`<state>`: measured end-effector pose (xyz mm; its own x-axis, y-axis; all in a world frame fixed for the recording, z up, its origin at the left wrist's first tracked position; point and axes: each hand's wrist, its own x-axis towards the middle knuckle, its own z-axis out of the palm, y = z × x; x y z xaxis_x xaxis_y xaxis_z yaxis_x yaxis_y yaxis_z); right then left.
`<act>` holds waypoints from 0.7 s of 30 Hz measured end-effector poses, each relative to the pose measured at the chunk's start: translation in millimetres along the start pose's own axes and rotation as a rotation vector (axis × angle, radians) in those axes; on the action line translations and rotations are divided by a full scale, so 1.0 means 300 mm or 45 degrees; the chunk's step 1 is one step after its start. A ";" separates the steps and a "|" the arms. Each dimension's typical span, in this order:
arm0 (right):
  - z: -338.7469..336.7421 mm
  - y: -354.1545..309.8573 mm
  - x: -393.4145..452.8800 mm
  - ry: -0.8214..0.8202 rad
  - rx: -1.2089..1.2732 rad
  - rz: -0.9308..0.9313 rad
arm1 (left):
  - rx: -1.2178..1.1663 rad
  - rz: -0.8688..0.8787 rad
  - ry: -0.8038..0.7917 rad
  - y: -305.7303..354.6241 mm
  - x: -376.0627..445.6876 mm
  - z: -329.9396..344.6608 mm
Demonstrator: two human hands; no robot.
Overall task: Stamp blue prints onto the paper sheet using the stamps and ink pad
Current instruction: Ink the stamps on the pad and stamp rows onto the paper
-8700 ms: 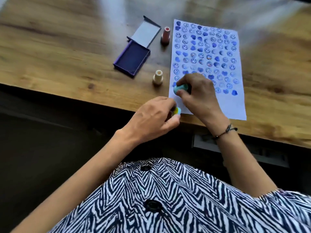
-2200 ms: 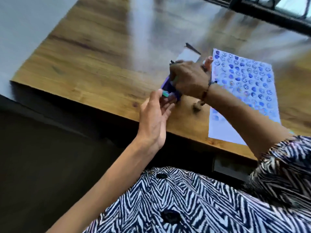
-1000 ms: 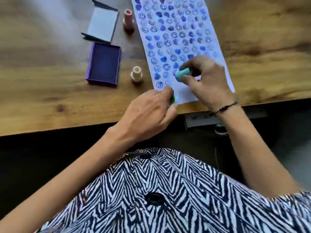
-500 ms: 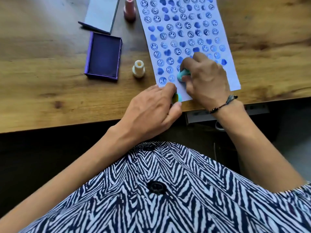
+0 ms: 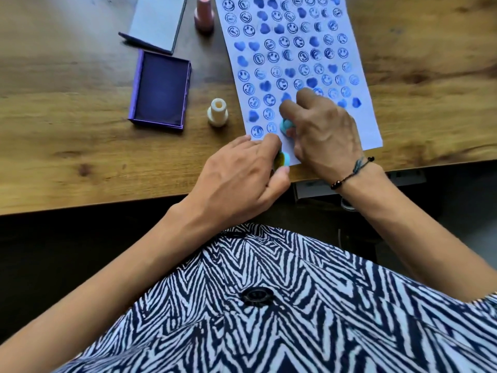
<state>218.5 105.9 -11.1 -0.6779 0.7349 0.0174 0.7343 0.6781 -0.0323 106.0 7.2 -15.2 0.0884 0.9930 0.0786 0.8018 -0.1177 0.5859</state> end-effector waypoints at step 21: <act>-0.225 0.067 -0.133 0.329 0.588 0.407 | -0.089 -0.001 0.082 0.000 -0.019 0.019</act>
<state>262.7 90.8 54.9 -0.3543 0.9186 0.1750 0.7693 0.3927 -0.5039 109.0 1.5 -20.2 0.0479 0.9906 0.1285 0.7584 -0.1198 0.6407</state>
